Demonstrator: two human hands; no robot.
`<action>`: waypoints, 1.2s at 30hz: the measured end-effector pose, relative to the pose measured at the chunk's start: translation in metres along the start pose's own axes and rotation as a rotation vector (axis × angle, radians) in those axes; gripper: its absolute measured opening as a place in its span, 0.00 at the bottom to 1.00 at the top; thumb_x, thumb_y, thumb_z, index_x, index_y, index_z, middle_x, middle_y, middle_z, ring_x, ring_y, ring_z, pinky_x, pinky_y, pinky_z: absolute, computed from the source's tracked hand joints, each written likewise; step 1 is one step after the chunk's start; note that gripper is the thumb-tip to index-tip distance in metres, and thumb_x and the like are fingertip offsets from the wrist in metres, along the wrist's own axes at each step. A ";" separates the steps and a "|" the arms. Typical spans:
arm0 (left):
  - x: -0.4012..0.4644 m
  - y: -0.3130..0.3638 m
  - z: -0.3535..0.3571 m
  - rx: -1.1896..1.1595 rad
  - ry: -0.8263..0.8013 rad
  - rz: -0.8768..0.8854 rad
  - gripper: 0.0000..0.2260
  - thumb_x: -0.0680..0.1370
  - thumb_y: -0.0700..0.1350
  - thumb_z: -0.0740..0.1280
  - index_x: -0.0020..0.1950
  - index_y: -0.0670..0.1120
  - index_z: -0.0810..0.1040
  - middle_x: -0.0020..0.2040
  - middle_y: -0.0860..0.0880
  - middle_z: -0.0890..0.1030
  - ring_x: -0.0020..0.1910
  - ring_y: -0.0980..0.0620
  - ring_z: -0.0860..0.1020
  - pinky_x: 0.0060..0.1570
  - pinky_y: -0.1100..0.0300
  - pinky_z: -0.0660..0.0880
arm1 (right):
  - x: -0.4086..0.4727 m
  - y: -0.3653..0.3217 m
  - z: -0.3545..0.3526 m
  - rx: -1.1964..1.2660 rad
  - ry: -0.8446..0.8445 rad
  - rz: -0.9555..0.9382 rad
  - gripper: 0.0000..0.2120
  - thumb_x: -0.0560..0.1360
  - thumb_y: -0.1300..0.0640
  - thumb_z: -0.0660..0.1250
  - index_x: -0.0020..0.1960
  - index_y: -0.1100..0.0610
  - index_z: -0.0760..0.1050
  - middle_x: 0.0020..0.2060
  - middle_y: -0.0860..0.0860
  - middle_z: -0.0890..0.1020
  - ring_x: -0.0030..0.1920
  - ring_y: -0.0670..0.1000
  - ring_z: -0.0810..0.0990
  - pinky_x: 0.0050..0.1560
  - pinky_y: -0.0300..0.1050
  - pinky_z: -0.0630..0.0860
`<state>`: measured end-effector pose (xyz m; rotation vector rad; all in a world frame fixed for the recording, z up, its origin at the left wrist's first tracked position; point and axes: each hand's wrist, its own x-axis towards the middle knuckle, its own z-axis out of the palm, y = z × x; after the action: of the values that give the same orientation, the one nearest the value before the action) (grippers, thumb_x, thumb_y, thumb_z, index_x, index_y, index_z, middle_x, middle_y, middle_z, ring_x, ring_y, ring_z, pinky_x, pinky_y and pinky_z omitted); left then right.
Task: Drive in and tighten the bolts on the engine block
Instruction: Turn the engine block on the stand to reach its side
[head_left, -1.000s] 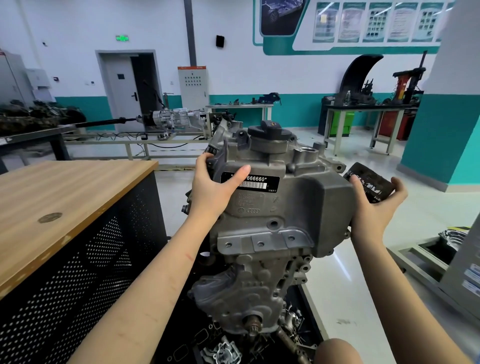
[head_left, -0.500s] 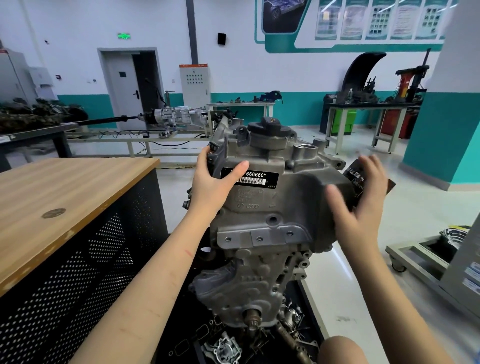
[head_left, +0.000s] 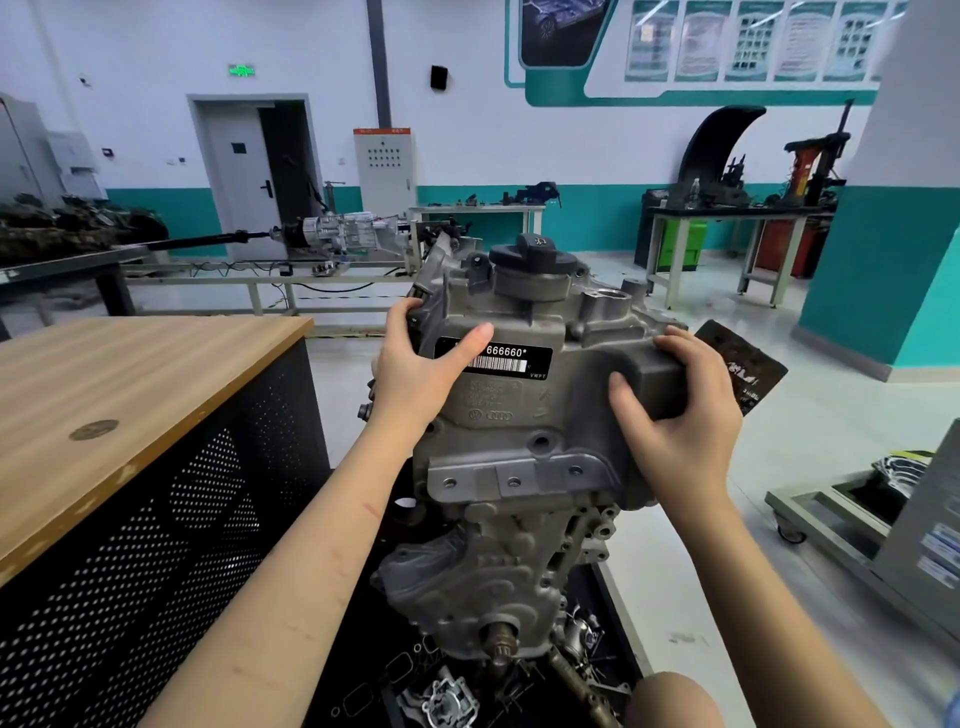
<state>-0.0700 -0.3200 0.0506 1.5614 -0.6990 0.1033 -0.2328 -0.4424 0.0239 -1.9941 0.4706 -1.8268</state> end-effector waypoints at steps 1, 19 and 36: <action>0.000 0.000 0.000 0.006 0.001 0.001 0.35 0.60 0.64 0.69 0.63 0.53 0.66 0.55 0.57 0.71 0.60 0.52 0.70 0.58 0.57 0.67 | 0.000 0.000 0.000 -0.001 0.000 -0.003 0.18 0.67 0.60 0.70 0.53 0.69 0.75 0.53 0.63 0.78 0.56 0.52 0.74 0.61 0.28 0.63; -0.003 -0.006 0.001 -0.058 0.005 0.053 0.37 0.70 0.57 0.71 0.74 0.52 0.58 0.71 0.54 0.63 0.62 0.62 0.59 0.61 0.62 0.58 | -0.002 -0.001 -0.003 -0.064 -0.025 0.004 0.20 0.68 0.57 0.70 0.54 0.69 0.73 0.53 0.62 0.77 0.55 0.50 0.70 0.57 0.22 0.60; -0.021 -0.004 -0.007 -0.186 -0.075 -0.011 0.48 0.61 0.59 0.71 0.76 0.55 0.51 0.75 0.52 0.58 0.72 0.55 0.58 0.71 0.48 0.60 | -0.009 -0.001 -0.015 -0.089 -0.090 0.008 0.31 0.67 0.55 0.74 0.63 0.69 0.67 0.61 0.64 0.71 0.63 0.61 0.70 0.62 0.37 0.63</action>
<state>-0.0827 -0.3063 0.0378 1.3959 -0.7377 -0.0276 -0.2485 -0.4381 0.0175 -2.1199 0.5400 -1.7310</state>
